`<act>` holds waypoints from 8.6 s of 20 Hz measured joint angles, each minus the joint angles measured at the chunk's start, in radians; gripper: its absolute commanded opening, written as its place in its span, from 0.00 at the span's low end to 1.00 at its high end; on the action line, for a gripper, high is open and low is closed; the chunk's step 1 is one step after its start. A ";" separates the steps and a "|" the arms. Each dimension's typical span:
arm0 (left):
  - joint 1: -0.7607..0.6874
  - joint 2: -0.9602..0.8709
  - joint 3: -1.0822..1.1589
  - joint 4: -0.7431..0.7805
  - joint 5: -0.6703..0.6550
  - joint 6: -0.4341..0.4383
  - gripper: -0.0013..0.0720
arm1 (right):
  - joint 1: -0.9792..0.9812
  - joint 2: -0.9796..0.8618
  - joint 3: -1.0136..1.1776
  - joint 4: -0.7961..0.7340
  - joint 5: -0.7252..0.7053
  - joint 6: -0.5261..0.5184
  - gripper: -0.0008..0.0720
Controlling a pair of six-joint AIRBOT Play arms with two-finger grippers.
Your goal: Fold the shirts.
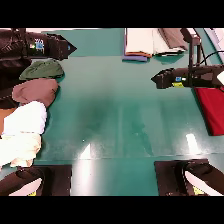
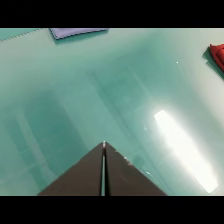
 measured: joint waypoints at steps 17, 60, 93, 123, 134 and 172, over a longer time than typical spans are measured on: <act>0.000 0.000 0.000 0.010 0.046 0.002 0.70 | 0.000 0.000 0.000 0.002 0.000 0.000 0.04; 0.259 -0.265 0.396 0.417 0.173 0.033 0.04 | 0.000 0.000 0.322 -0.094 -0.008 0.000 0.04; 0.066 -0.202 -0.451 -0.050 -0.020 0.030 0.70 | -0.526 0.027 -0.271 0.114 0.381 -0.067 0.71; -0.075 -0.290 -0.542 -0.240 0.187 0.109 0.69 | -0.134 0.211 -0.535 0.060 0.186 0.122 0.04; -0.092 -0.393 -0.352 -0.338 0.209 0.155 0.04 | -0.187 0.269 -0.407 -0.006 0.227 0.126 0.04; 0.245 -0.160 -0.290 -0.022 0.143 0.152 0.64 | -0.243 -0.219 0.102 -0.212 0.201 0.033 0.50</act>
